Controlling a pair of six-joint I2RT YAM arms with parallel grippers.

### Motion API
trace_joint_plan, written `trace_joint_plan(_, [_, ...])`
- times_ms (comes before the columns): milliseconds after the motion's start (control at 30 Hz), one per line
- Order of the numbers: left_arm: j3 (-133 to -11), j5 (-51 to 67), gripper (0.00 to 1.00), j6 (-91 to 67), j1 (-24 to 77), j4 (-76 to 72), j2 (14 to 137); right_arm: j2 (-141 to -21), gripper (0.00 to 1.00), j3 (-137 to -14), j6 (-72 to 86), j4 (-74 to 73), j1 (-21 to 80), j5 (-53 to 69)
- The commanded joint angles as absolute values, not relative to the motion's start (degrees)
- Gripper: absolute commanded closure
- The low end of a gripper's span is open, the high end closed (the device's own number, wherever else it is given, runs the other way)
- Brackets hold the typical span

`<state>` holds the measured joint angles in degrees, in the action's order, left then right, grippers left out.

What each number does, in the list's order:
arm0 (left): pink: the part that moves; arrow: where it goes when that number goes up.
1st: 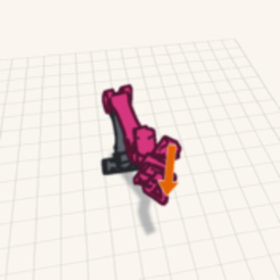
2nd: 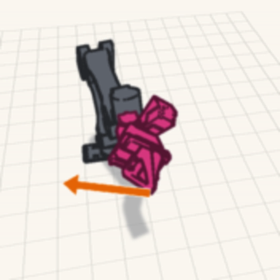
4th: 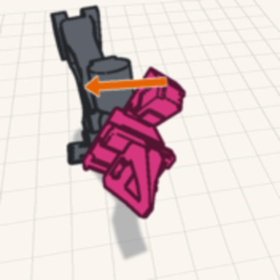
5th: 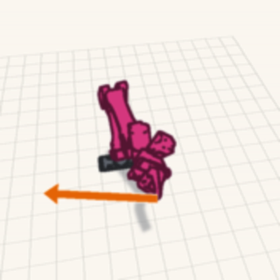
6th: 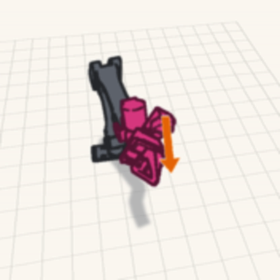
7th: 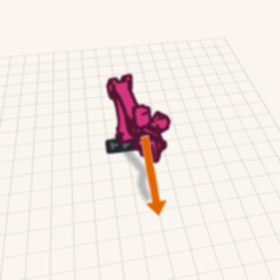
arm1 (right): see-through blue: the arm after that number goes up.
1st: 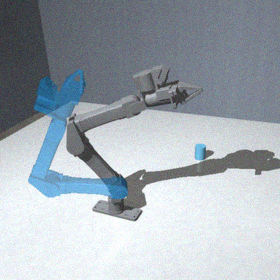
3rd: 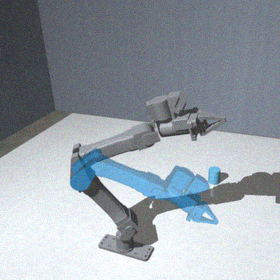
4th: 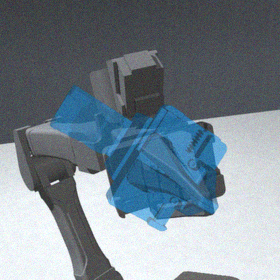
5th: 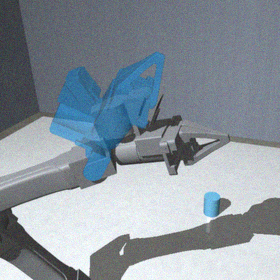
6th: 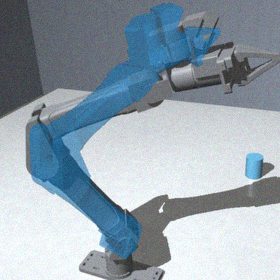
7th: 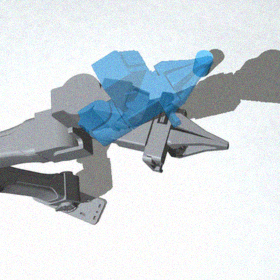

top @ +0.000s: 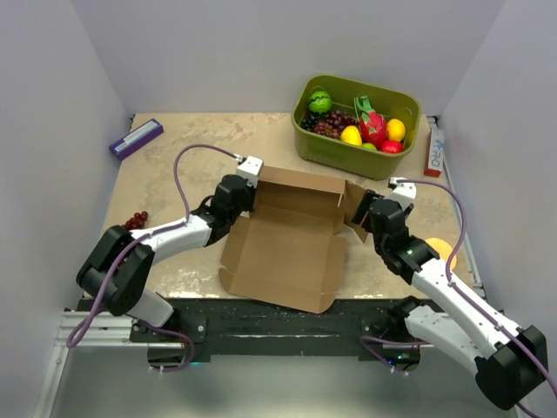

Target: Fold the paper box

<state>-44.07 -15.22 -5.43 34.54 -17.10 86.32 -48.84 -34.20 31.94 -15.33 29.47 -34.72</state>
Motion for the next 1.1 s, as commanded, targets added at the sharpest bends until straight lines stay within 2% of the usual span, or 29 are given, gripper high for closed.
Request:
trace_joint_plan(0, [-41.7,-14.9,0.96,-2.3,34.0,-13.7,85.3,-48.7,0.29,-32.3,25.1,-5.3,28.9,-36.6])
trace_joint_plan(167, [-40.4,-14.8,0.96,-1.5,33.9,-15.8,84.7,-49.0,0.51,-31.9,23.8,-4.3,28.8,-35.3])
trace_joint_plan(233, [-39.9,-15.3,0.96,-1.5,33.9,-17.0,84.8,-48.5,0.64,-31.9,23.6,-4.7,28.9,-34.4])
trace_joint_plan(300, [-39.9,-17.1,0.96,-1.7,34.0,-17.1,85.1,-48.1,0.76,-31.9,23.4,-4.8,28.9,-33.8])
trace_joint_plan(400, [-40.3,-22.6,0.96,-2.4,34.0,-16.2,85.3,-47.6,0.88,-32.3,23.5,-6.5,28.9,-34.4])
trace_joint_plan(567, [-40.2,-29.5,0.96,-2.4,34.0,-15.7,85.1,-47.0,0.93,-33.0,23.7,-8.5,28.8,-34.9])
trace_joint_plan(1067, [-38.5,-38.6,0.96,1.9,36.9,-18.5,85.6,-45.1,0.93,-34.5,23.1,-10.3,28.8,-35.2])
